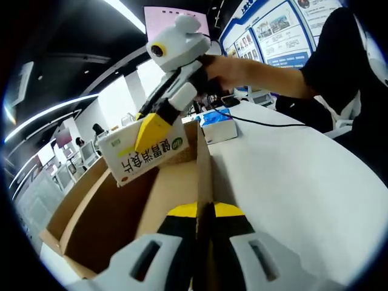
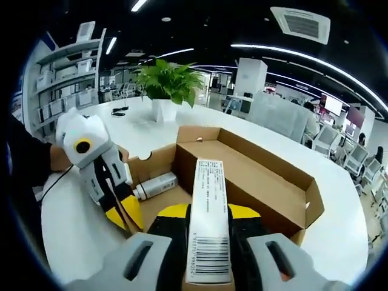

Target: Operate the shoe box by opening the lid, removing the specified soft item, and placing it in the target area until the item is outside and the box remains undamaged.

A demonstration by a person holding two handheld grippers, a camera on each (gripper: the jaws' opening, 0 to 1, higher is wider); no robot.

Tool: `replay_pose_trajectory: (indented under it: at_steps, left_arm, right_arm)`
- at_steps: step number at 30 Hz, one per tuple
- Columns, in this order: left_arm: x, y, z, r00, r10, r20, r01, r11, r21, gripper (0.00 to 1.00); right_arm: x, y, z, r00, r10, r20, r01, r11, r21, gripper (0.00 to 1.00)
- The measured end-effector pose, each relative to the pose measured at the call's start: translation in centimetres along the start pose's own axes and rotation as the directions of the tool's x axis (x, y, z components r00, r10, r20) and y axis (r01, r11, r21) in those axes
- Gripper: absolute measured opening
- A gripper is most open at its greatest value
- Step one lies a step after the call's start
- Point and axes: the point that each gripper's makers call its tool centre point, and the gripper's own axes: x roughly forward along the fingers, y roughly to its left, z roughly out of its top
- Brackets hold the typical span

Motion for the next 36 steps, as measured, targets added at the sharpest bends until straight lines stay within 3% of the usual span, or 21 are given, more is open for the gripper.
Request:
replay_pose_trajectory:
  at_steps: [7,15,20,30,36]
  left_arm:
    - [0.0,-0.3,0.1,1.000,0.000,0.000,0.000,1.000,0.001,0.06]
    - [0.0,-0.4,0.2,1.000,0.000,0.001,0.000,1.000,0.001,0.06]
    - [0.0,-0.2,0.1,1.000,0.000,0.001,0.000,1.000,0.000,0.06]
    - [0.1,-0.2,0.0,1.000,0.002,0.000,-0.002,1.000,0.003,0.06]
    - [0.1,0.1,-0.1,1.000,0.003,-0.001,-0.003,1.000,0.003,0.06]
  right_arm:
    - [-1.7,-0.4,0.9,0.999,-0.033,0.026,0.034,0.999,-0.020,0.22]
    - [-3.4,-1.4,1.1,0.997,-0.068,0.042,0.067,0.998,0.013,0.22]
    - [-5.6,-2.0,1.3,0.993,-0.104,0.064,0.100,0.993,0.059,0.22]
    - [-9.6,-3.5,0.9,0.978,-0.187,0.090,0.180,0.980,0.087,0.22]
    - [-12.7,-5.1,0.2,0.960,-0.258,0.106,0.244,0.961,0.132,0.21]
